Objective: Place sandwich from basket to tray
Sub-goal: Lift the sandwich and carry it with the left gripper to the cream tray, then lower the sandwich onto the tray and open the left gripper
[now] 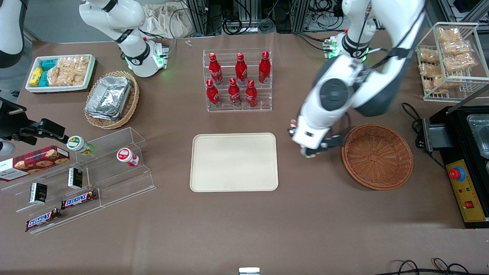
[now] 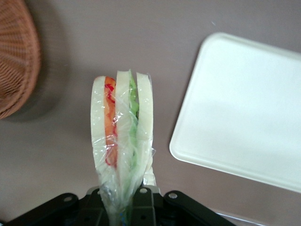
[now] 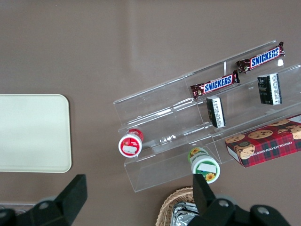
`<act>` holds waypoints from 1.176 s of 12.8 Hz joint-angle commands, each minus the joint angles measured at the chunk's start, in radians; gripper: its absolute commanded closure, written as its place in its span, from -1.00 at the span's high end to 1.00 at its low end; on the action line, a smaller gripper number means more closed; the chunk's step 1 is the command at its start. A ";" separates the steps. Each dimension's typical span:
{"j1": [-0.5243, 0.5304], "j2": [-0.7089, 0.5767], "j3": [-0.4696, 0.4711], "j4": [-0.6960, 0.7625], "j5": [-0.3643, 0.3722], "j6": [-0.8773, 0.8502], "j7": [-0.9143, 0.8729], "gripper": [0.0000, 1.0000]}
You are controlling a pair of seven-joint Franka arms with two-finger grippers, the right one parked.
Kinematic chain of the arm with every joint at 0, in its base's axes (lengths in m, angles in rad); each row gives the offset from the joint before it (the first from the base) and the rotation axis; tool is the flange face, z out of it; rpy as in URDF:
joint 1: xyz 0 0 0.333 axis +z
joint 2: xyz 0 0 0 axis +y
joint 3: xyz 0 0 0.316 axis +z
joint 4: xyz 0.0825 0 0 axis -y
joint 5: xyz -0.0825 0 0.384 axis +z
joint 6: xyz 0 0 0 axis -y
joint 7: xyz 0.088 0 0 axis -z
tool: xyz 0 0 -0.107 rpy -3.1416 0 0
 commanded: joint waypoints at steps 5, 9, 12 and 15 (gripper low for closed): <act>-0.141 0.316 0.007 0.189 0.091 0.138 0.148 -0.96; -0.144 0.424 0.007 0.188 0.192 0.273 0.159 -0.96; -0.143 0.443 0.007 0.183 0.220 0.312 0.150 -0.74; -0.140 0.407 0.007 0.179 0.209 0.282 0.080 1.00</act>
